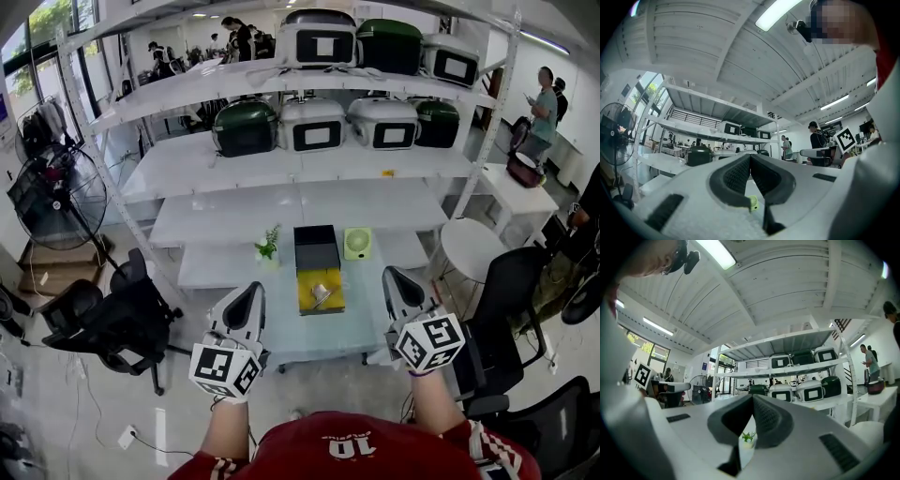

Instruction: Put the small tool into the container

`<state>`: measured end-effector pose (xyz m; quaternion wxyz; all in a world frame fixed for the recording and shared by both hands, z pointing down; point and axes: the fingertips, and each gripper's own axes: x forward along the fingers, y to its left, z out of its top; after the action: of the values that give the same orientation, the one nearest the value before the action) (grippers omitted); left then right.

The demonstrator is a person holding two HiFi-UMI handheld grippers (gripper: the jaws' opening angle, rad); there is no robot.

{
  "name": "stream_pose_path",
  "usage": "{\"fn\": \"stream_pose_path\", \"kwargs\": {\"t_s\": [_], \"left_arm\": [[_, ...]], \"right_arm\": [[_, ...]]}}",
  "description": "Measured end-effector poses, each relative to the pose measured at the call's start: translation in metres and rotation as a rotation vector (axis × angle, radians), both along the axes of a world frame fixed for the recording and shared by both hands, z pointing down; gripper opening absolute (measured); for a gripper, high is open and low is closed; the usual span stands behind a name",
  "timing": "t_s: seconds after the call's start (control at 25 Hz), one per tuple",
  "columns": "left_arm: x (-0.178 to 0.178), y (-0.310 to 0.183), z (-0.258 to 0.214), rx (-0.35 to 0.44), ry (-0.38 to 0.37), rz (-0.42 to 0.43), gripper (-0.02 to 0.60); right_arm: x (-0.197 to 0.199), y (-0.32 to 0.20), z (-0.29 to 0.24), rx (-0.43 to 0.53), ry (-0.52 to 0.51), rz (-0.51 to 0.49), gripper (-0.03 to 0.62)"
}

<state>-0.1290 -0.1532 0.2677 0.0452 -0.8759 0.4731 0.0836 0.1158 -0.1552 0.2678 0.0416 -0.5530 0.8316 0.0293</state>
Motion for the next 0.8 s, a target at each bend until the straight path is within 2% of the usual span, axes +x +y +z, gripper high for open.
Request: {"fn": "stream_pose_path", "kwargs": {"t_s": [0.44, 0.8], "left_arm": [[0.001, -0.0002, -0.0024, 0.006, -0.006, -0.002, -0.002], [0.0043, -0.0005, -0.0026, 0.006, -0.011, 0.005, -0.002]], "right_arm": [[-0.0005, -0.0039, 0.0008, -0.013, -0.055, -0.032, 0.005], [-0.0034, -0.0055, 0.0014, -0.015, -0.057, -0.043, 0.005]]}}
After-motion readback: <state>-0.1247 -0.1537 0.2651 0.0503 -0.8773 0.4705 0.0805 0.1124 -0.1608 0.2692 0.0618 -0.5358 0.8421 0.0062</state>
